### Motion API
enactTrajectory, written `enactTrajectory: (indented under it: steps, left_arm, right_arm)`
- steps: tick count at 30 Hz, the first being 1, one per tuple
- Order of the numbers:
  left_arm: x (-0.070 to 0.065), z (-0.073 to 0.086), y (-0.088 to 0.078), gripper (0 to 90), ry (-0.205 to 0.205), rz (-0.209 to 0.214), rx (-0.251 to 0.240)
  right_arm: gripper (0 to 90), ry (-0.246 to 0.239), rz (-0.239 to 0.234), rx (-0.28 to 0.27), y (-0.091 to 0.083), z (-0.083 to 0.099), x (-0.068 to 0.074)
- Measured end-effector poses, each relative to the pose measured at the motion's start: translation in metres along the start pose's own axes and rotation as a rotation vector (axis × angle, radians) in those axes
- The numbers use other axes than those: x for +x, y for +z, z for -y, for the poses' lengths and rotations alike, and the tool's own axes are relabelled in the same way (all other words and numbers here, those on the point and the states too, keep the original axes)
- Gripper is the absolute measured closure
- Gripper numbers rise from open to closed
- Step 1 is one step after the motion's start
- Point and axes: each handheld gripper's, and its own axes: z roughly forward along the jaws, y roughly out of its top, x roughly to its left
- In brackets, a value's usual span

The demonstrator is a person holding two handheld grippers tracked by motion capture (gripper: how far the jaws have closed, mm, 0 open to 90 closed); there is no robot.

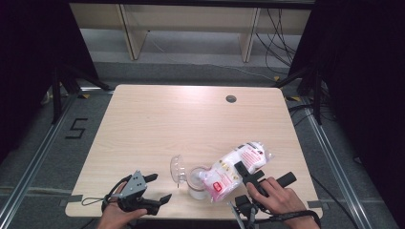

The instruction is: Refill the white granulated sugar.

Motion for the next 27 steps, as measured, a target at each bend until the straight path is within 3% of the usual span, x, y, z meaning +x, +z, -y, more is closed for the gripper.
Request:
enactTrajectory:
  steps: [3,5,6,7,10,11,13,14,16,19,20,21,23,27]
  left_arm:
    - [0.000,0.000,0.000,15.9,-0.001,0.000,0.000]
    - [0.000,0.000,0.000,16.0,-0.005,0.000,-0.005]
    - [0.000,0.000,0.000,16.0,-0.002,0.000,-0.003]
    - [0.000,0.000,0.000,15.9,-0.004,0.000,-0.004]
    - [0.000,0.000,0.000,15.9,-0.004,0.002,-0.002]
    - [0.000,0.000,0.000,15.9,-0.004,0.004,0.001]
    - [-0.002,0.001,0.001,15.9,-0.034,-0.002,-0.003]
    - [-0.002,0.001,0.000,15.9,-0.027,-0.008,0.007]
    - [-0.002,0.001,0.000,16.0,-0.027,-0.008,0.008]
    - [-0.002,0.001,0.001,15.9,-0.027,-0.007,0.007]
    - [-0.002,0.001,0.001,15.9,-0.027,-0.007,0.007]
    - [-0.002,0.001,0.001,15.9,-0.026,-0.007,0.008]
    - [-0.002,0.001,0.001,15.9,-0.027,-0.008,0.007]
    - [-0.002,0.001,0.001,15.9,-0.027,-0.008,0.008]
  right_arm:
    - [69.5,0.014,-0.002,-0.009,0.000,0.000,0.000]
    - [69.9,0.035,-0.008,-0.020,0.001,0.001,0.001]
    - [70.1,0.072,-0.022,-0.022,0.002,0.002,0.003]
    - [70.4,0.055,-0.014,-0.041,0.003,0.002,0.001]
    - [70.8,0.105,-0.038,-0.046,0.005,0.004,0.003]
    - [70.8,0.110,-0.027,-0.056,0.007,0.005,0.004]
    - [71.0,0.124,-0.040,-0.052,0.008,0.007,0.005]
    - [71.0,0.116,-0.055,-0.038,0.008,0.007,0.003]
    - [71.3,0.114,-0.029,-0.049,0.011,0.010,0.004]
    - [71.4,0.137,-0.050,-0.020,0.009,0.011,0.006]
    - [71.4,0.119,-0.050,-0.023,0.009,0.011,0.005]
    - [71.4,0.134,-0.035,-0.023,0.010,0.011,0.006]
    - [71.5,0.087,-0.035,-0.030,0.010,0.010,0.003]
    - [71.7,0.096,-0.029,-0.012,0.008,0.009,0.004]
